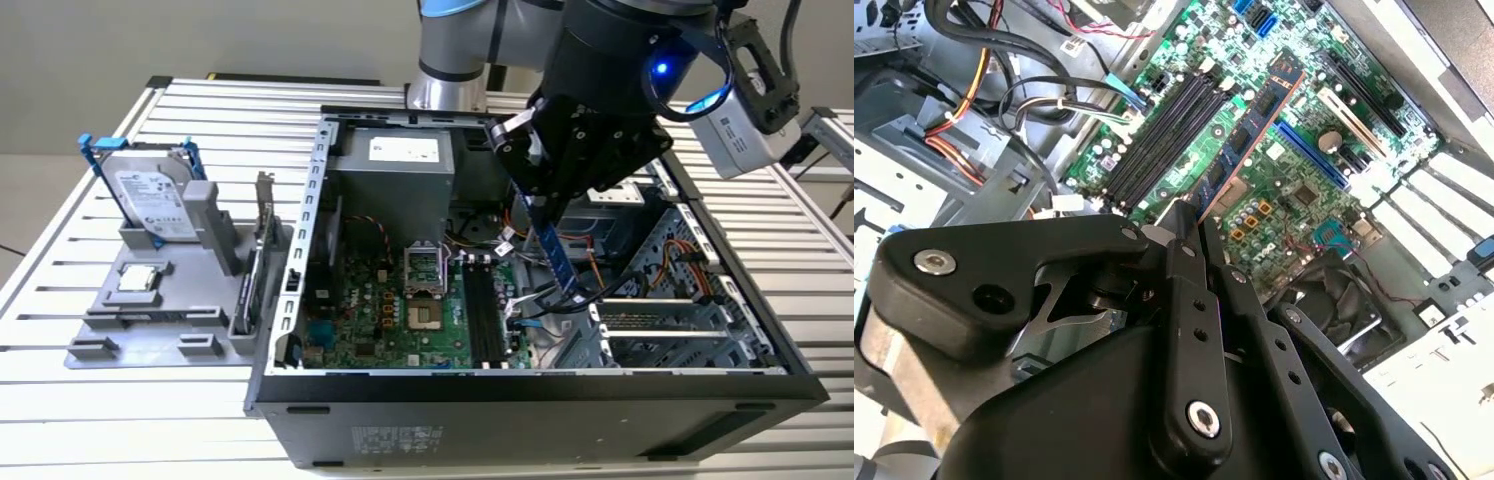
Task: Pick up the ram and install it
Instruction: 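Insert the ram into the slot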
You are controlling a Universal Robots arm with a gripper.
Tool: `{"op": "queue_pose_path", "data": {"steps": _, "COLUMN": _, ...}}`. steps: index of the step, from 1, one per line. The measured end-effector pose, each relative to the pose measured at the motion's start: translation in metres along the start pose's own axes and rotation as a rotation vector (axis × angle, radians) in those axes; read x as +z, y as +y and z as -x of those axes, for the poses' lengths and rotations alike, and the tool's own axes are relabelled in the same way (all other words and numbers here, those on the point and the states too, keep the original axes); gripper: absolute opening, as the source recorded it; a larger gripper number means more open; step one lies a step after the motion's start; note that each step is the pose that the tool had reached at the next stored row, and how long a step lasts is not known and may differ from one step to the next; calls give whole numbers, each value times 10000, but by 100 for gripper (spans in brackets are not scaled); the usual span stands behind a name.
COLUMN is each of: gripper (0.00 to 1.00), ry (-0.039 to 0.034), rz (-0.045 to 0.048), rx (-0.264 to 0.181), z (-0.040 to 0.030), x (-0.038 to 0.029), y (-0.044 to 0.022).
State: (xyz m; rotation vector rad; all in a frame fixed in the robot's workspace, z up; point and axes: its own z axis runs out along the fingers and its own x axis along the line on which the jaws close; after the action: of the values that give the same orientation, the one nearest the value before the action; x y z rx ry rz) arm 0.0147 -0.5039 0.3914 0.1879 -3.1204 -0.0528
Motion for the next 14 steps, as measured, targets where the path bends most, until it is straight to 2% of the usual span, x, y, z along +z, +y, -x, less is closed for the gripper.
{"op": "queue_pose_path", "data": {"steps": 14, "gripper": 0, "ry": -9, "rz": -2, "rx": 2, "z": -77, "x": 45, "y": 13}}
